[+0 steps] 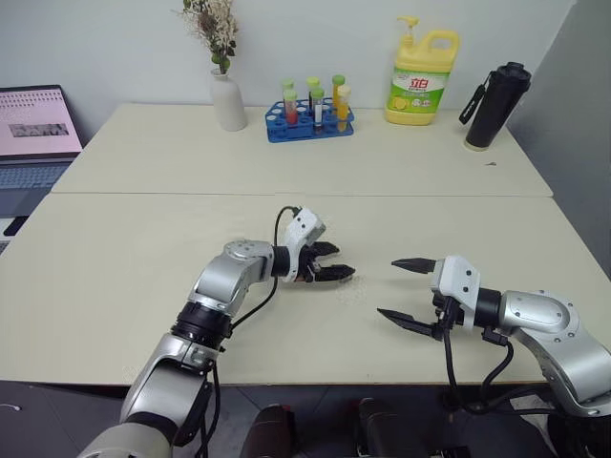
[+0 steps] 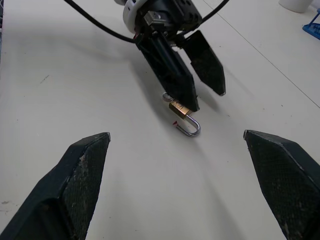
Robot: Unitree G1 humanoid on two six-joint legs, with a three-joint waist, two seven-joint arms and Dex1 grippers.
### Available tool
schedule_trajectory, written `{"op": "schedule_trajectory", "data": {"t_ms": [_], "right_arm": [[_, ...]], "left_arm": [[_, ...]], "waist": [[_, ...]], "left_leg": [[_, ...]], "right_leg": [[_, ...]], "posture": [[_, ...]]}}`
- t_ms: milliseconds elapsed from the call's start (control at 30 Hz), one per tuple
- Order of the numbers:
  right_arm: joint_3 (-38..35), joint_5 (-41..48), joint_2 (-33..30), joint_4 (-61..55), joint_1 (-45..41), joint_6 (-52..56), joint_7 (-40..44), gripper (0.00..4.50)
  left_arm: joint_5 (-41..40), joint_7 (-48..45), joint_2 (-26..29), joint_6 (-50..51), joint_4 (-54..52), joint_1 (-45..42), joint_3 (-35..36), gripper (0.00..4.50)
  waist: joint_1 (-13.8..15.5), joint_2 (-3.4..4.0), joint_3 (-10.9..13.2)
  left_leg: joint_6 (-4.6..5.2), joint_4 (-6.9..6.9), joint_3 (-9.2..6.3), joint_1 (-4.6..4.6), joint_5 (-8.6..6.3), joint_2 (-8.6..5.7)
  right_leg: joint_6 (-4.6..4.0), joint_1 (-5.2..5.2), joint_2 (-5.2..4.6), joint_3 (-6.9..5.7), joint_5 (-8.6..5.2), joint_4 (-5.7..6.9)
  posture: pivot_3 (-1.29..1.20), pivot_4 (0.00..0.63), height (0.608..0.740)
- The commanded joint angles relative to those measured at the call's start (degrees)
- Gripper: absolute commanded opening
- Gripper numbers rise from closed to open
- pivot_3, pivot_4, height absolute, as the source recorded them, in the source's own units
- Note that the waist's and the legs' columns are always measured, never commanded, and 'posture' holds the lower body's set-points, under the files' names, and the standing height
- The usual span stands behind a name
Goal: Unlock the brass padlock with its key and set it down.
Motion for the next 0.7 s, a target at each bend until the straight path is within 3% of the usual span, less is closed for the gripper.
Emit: {"op": "schedule_trajectory", "data": {"t_ms": [33, 233, 400, 533, 700], "right_arm": [[-1.0, 0.6, -0.2, -1.2, -0.7, -0.6, 0.1, 4.5], [-1.3, 0.9, -0.3, -0.9, -1.1, -0.1, 0.1, 4.5], [-1.6, 1.3, -1.4, 0.7, -2.3, -0.7, 2.2, 4.5], [-1.9, 2.3, -2.4, 3.5, -4.5, -0.9, 5.3, 4.5], [-1.2, 2.2, -3.1, 7.0, -6.7, -2.0, 8.1, 4.5]], "left_arm": [[0.7, -0.4, 1.8, -6.6, -1.2, -2.5, 3.8, 3.52], [0.5, -3.5, 11.6, -10.7, -14.1, 2.0, 7.9, 3.52], [1.1, -4.6, 20.9, -13.4, -24.6, 13.7, 11.9, 3.52], [-2.4, -3.4, 22.4, -11.3, -29.6, 21.1, 15.8, 3.52], [-4.8, -2.6, 21.1, -9.8, -32.4, 24.2, 16.6, 3.52]], "waist": [[0.0, 0.0, 0.0], [-0.3, 0.01, 0.0], [-0.2, 0.02, 0.0], [0.4, -0.01, 0.0], [0.6, -0.03, 0.0]], "left_leg": [[0.0, 0.0, 0.0, 0.0, 0.0, 0.01], [0.0, -0.06, 0.02, 0.01, 0.0, 0.06], [0.0, -0.11, 0.06, 0.06, 0.0, 0.11], [0.0, -0.07, -0.01, 0.02, 0.0, 0.07], [0.01, -0.02, 0.02, 0.03, 0.0, 0.05]], "right_leg": [[0.0, 0.0, 0.0, 0.0, 0.0, 0.0], [-0.01, -0.03, 0.0, 0.03, 0.0, -0.01], [-0.01, -0.03, -0.12, 0.08, 0.0, -0.01], [-0.01, 0.0, -0.17, 0.0, -0.01, -0.04], [0.0, 0.02, -0.13, 0.01, -0.01, -0.06]], "posture": [[0.0, 0.15, 0.74], [0.0, 0.15, 0.74], [0.0, 0.15, 0.74], [0.0, 0.15, 0.74], [0.0, 0.15, 0.74]]}}
